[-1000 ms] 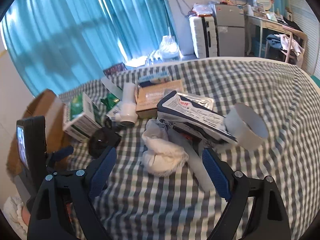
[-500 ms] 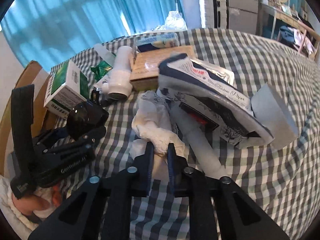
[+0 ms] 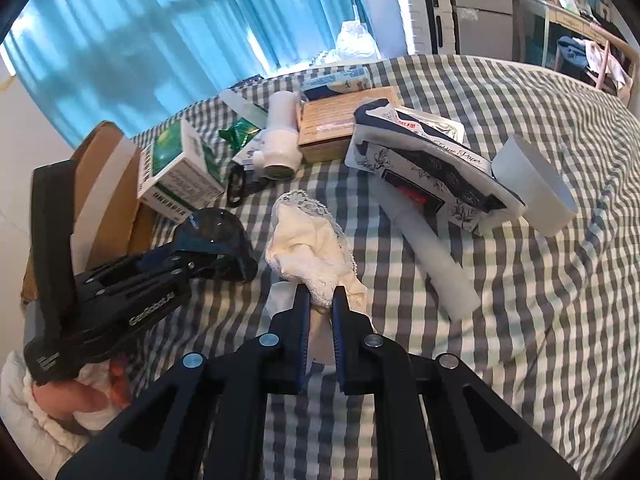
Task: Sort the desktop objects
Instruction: 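Carry the black object and white cloth over the box and release both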
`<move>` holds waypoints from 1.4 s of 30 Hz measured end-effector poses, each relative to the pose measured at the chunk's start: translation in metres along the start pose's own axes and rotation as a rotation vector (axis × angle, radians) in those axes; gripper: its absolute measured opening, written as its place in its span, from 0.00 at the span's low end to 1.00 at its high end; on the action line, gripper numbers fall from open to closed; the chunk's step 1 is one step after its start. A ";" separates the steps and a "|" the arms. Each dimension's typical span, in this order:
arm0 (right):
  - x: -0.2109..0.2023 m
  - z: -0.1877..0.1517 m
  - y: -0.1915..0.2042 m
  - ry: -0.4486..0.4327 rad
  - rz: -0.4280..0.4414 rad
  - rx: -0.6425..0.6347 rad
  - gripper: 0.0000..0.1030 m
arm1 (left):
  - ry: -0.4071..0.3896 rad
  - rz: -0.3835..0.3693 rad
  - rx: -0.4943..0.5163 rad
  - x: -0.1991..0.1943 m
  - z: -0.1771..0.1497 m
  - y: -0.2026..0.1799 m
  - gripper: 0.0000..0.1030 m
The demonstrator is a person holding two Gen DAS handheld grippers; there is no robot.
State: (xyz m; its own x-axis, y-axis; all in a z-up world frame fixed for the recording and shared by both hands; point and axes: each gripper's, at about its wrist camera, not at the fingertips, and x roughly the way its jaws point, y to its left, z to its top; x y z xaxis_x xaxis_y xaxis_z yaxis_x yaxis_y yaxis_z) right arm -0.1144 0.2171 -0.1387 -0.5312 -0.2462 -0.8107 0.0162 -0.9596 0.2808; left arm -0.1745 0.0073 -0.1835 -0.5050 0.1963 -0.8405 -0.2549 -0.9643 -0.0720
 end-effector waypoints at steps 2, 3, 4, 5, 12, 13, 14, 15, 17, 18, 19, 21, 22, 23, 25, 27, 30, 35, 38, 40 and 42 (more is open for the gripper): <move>-0.007 -0.003 0.002 -0.010 0.004 0.000 0.10 | 0.005 0.004 -0.006 -0.002 -0.006 0.001 0.28; -0.012 -0.005 0.003 -0.019 0.000 -0.002 0.10 | 0.005 0.001 -0.012 -0.005 -0.008 0.002 0.28; -0.014 -0.005 0.005 -0.027 -0.005 -0.003 0.10 | 0.005 -0.003 -0.015 -0.007 -0.008 0.002 0.25; -0.018 -0.006 0.005 -0.032 -0.008 -0.004 0.10 | 0.005 -0.012 -0.015 -0.009 -0.009 0.001 0.15; -0.051 -0.007 0.008 -0.083 -0.003 0.013 0.10 | -0.010 -0.030 -0.020 -0.034 -0.010 0.000 0.12; -0.054 -0.009 0.008 -0.090 -0.004 0.014 0.10 | -0.016 -0.032 -0.018 -0.040 -0.010 0.000 0.12; -0.059 -0.009 0.009 -0.099 -0.005 0.015 0.10 | -0.024 -0.034 -0.017 -0.044 -0.010 -0.002 0.12; -0.065 -0.010 0.010 -0.107 -0.002 0.015 0.10 | -0.034 -0.037 -0.018 -0.050 -0.009 -0.004 0.12; -0.075 -0.011 0.014 -0.125 -0.001 0.012 0.10 | -0.053 -0.046 -0.013 -0.062 -0.005 -0.009 0.12; -0.082 -0.011 0.017 -0.133 0.001 0.008 0.10 | -0.066 -0.046 -0.009 -0.070 -0.004 -0.010 0.12; -0.086 -0.011 0.020 -0.140 0.003 0.003 0.10 | -0.078 -0.048 -0.003 -0.079 -0.003 -0.012 0.12; -0.097 -0.012 0.028 -0.161 0.005 -0.011 0.10 | -0.104 -0.056 0.006 -0.095 0.000 -0.014 0.12; -0.102 -0.012 0.033 -0.172 0.010 -0.020 0.10 | -0.113 -0.062 0.010 -0.103 0.001 -0.015 0.12; -0.107 -0.013 0.037 -0.182 0.015 -0.027 0.10 | -0.122 -0.064 0.012 -0.111 0.002 -0.016 0.12; -0.118 -0.014 0.047 -0.200 0.024 -0.043 0.10 | -0.138 -0.062 0.015 -0.127 0.005 -0.017 0.12; -0.127 -0.014 0.055 -0.213 0.027 -0.061 0.10 | -0.160 -0.060 0.015 -0.143 0.007 -0.016 0.12; -0.143 -0.015 0.068 -0.242 0.038 -0.087 0.10 | -0.198 -0.040 0.010 -0.166 0.011 -0.012 0.12; -0.163 -0.013 0.094 -0.280 0.078 -0.125 0.10 | -0.250 -0.010 -0.019 -0.203 0.018 0.005 0.12; -0.168 -0.009 0.119 -0.292 0.082 -0.182 0.10 | -0.278 0.010 -0.042 -0.222 0.022 0.022 0.12; -0.171 -0.005 0.137 -0.296 0.113 -0.210 0.10 | -0.291 0.019 -0.062 -0.233 0.026 0.036 0.12; -0.170 0.000 0.154 -0.295 0.144 -0.231 0.10 | -0.295 0.027 -0.083 -0.240 0.032 0.051 0.12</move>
State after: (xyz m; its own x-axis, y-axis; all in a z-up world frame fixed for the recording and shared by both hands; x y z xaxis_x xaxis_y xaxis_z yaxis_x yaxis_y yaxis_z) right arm -0.0221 0.1116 0.0422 -0.7297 -0.3631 -0.5794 0.2803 -0.9317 0.2310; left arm -0.0927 -0.0835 0.0313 -0.7317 0.2018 -0.6510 -0.1759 -0.9787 -0.1056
